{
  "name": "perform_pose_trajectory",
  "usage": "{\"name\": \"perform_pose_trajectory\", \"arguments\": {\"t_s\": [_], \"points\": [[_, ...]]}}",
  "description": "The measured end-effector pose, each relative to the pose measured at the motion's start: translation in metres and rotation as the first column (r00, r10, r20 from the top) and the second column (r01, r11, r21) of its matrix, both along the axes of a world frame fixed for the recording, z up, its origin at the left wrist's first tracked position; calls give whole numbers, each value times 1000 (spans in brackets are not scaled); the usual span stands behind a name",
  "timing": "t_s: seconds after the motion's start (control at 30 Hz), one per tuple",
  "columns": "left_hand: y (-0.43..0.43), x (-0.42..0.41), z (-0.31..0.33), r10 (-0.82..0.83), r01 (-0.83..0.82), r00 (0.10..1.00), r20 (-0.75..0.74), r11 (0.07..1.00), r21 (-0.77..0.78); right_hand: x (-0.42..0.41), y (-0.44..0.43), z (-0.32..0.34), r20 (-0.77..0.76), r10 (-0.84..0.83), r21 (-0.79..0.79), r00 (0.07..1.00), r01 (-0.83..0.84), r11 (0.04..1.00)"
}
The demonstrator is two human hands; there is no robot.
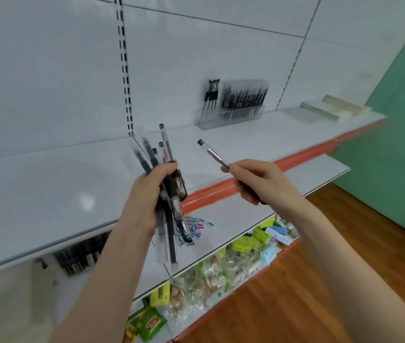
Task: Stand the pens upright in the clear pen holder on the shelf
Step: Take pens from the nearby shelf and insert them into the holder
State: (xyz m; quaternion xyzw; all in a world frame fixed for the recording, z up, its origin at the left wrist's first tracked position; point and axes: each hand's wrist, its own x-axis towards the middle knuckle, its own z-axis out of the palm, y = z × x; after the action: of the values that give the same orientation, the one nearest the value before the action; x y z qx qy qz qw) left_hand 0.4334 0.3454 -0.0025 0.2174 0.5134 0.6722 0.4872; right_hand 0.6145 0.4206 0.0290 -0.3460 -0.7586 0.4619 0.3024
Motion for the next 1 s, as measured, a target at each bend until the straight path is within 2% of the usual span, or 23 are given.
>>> {"name": "perform_pose_trajectory", "arguments": {"t_s": [0.17,0.3,0.37,0.43,0.5,0.57,0.63,0.73,0.87,1.0], "points": [[36,34,15,14,-10,998,-60,997,80,34,32,-1,142,34,41,989,-40,998],[73,53,16,47,-26,967,-252,996,84,46,67,-2,190,56,69,980,-70,995],[97,55,15,92,-67,949,-302,993,93,50,91,2,193,60,71,979,-75,995],[125,51,15,154,-128,945,-290,986,107,53,120,10,100,55,7,993,-56,998],[152,46,15,211,-187,945,-249,975,116,51,153,19,-101,8,-130,995,-21,991],[174,45,17,247,-223,949,-194,965,136,43,186,25,-346,-68,-276,936,-32,961],[191,47,19,260,-240,955,-146,960,142,30,213,27,-499,-140,-360,855,-58,931],[209,51,23,271,-260,960,-71,956,138,14,248,26,-570,-177,-363,802,-53,930],[227,50,24,314,-307,948,-53,945,117,-4,295,25,-612,-248,-320,751,51,946],[242,50,27,378,-372,924,-49,923,102,-30,341,28,-554,-215,-204,805,119,972]]}}
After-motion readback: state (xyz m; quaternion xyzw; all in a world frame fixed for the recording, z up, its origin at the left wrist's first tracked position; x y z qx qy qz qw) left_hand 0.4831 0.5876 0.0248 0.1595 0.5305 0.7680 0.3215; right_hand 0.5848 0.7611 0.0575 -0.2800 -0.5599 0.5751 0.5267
